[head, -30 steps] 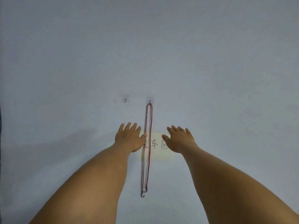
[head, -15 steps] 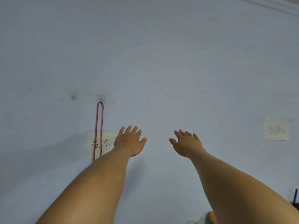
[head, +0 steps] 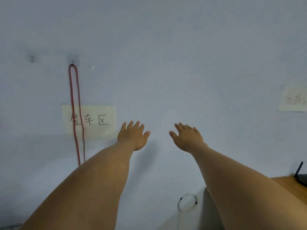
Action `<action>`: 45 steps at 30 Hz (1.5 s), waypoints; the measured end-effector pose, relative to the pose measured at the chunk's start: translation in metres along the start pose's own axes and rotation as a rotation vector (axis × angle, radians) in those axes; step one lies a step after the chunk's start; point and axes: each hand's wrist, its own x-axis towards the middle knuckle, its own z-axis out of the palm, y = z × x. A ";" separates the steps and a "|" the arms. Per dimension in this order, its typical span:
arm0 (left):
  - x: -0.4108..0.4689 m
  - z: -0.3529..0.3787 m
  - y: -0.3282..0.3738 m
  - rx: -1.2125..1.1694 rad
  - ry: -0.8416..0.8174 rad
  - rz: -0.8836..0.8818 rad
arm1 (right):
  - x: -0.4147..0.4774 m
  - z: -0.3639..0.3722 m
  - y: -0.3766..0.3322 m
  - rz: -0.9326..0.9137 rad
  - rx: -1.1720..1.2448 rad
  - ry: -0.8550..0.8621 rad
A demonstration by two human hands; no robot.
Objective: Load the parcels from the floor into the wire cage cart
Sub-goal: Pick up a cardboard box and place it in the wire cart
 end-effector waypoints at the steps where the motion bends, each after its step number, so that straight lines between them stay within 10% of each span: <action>1: 0.006 0.018 0.002 -0.016 -0.031 0.001 | 0.003 0.017 0.006 0.001 0.000 -0.030; 16: -0.004 0.397 0.036 -0.186 -0.540 -0.197 | 0.001 0.373 0.123 0.133 0.147 -0.544; 31: -0.183 0.872 0.076 -0.927 -1.084 -0.904 | -0.224 0.859 0.172 0.828 0.477 -1.009; 45: -0.241 0.962 0.117 -1.353 -0.918 -1.200 | -0.304 0.921 0.190 1.031 0.913 -1.014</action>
